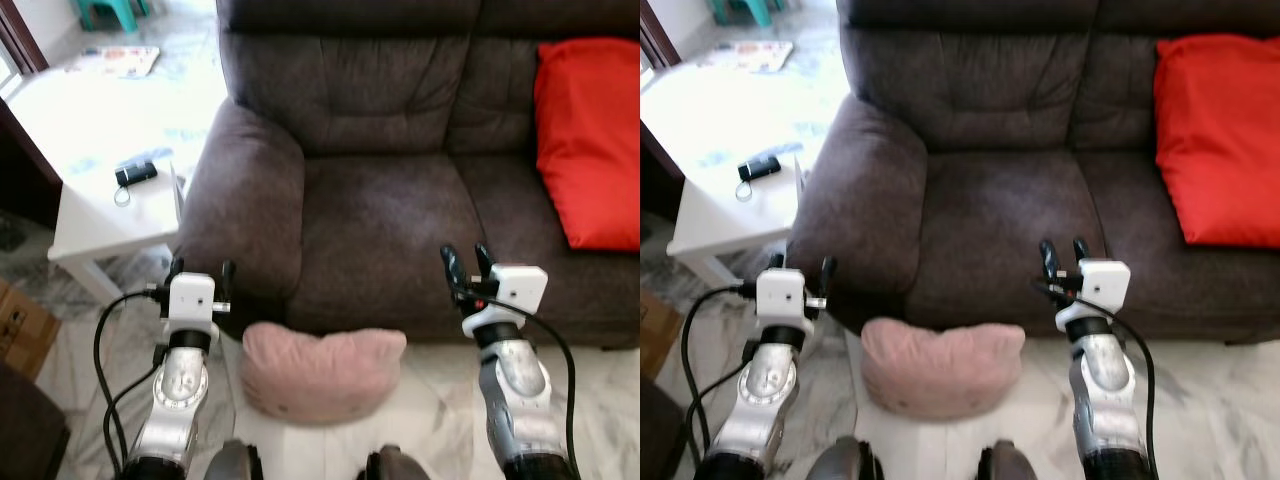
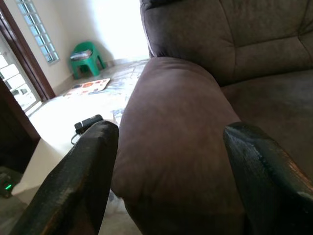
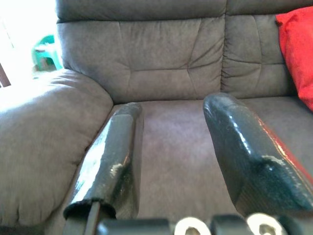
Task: Move the pillow to the sofa from floor
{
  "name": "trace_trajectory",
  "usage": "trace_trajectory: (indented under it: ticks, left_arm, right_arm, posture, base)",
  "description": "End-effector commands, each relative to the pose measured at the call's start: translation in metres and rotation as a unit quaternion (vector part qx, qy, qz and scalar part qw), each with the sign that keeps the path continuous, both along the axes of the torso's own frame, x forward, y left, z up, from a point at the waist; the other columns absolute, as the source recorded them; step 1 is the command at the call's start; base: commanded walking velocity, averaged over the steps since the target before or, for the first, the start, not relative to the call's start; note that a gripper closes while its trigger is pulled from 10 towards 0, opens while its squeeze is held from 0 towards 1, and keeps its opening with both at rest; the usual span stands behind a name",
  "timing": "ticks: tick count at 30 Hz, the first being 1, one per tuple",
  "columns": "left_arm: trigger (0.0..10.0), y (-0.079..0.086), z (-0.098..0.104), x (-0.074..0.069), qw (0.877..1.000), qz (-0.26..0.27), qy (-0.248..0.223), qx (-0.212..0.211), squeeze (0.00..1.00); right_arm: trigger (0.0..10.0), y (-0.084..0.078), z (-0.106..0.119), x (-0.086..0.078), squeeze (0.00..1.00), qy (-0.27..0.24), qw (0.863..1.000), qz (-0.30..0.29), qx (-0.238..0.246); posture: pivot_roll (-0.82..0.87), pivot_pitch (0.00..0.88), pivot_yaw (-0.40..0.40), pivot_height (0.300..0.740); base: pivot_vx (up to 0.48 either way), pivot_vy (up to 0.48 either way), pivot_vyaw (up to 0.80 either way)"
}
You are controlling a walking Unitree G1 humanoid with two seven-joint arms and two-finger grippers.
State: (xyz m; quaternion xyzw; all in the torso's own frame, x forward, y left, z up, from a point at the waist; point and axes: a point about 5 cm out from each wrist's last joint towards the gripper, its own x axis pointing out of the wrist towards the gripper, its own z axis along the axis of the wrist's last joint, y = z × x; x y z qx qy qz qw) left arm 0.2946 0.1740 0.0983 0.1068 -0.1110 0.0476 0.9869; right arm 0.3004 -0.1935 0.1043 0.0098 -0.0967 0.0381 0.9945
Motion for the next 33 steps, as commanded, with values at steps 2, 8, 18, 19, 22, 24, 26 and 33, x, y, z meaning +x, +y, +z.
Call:
trace_trajectory:
  ticks: [2, 8, 18, 19, 22, 24, 26, 33]
  left_arm:
    - [10.0, -0.0002, -0.0015, -0.0015, 1.0, 0.001, 0.006, 0.002, 0.0]
    - [10.0, -0.0003, -0.0019, -0.0014, 1.0, 0.0, 0.008, 0.002, 0.0]
    - [10.0, 0.0022, -0.0049, -0.0014, 1.0, 0.01, 0.017, -0.004, 0.0]
    - [10.0, 0.0021, -0.0052, -0.0013, 1.0, 0.01, 0.018, -0.006, 0.0]
    - [10.0, 0.0018, -0.0063, -0.0016, 1.0, 0.008, 0.022, -0.014, 0.0]
    - [10.0, 0.0016, -0.0077, -0.0014, 0.999, 0.007, 0.027, -0.02, 0.0]
    - [10.0, 0.0017, -0.0091, -0.0013, 0.999, 0.007, 0.032, -0.025, 0.0]
    - [10.0, 0.0032, -0.0101, -0.0012, 0.999, 0.011, 0.036, -0.031, 0.0]
  right_arm:
    - [10.0, 0.0003, 0.0017, -0.0027, 0.0, -0.009, 1.0, 0.004, 0.005]
    - [10.0, 0.0001, 0.0017, -0.0027, 0.0, -0.006, 1.0, 0.005, -0.001]
    - [10.0, -0.0001, 0.0006, -0.003, 0.0, -0.004, 1.0, 0.006, -0.001]
    - [10.0, 0.0, 0.0006, -0.0031, 0.0, -0.004, 1.0, 0.007, 0.0]
    - [10.0, 0.0004, 0.0007, -0.0032, 0.0, -0.005, 1.0, 0.008, 0.0]
    - [10.0, 0.0009, 0.0008, -0.0033, 0.0, -0.005, 1.0, 0.01, 0.0]
    - [10.0, 0.0013, 0.0007, -0.0032, 0.0, -0.005, 1.0, 0.01, -0.001]
    - [10.0, -0.0003, 0.0002, -0.0016, 0.0, 0.004, 1.0, -0.001, -0.002]
  posture:
    - [-0.09, 0.154, -0.011, 0.596]
    - [-0.09, 0.155, -0.012, 0.596]
    - [-0.09, 0.15, -0.011, 0.596]
    - [-0.09, 0.15, -0.011, 0.596]
    - [-0.09, 0.146, -0.011, 0.596]
    - [-0.09, 0.146, -0.01, 0.596]
    - [-0.09, 0.145, -0.011, 0.596]
    - [-0.09, 0.153, -0.011, 0.596]
  base:
    - [0.0, 0.0, 0.0]
    - [0.0, 0.0, 0.0]
    - [0.0, 0.0, 0.0]
    - [0.0, 0.0, 0.0]
    - [0.0, 0.0, 0.0]
    - [0.0, 0.0, 0.0]
    - [0.0, 0.0, 0.0]
    - [0.0, 0.0, 0.0]
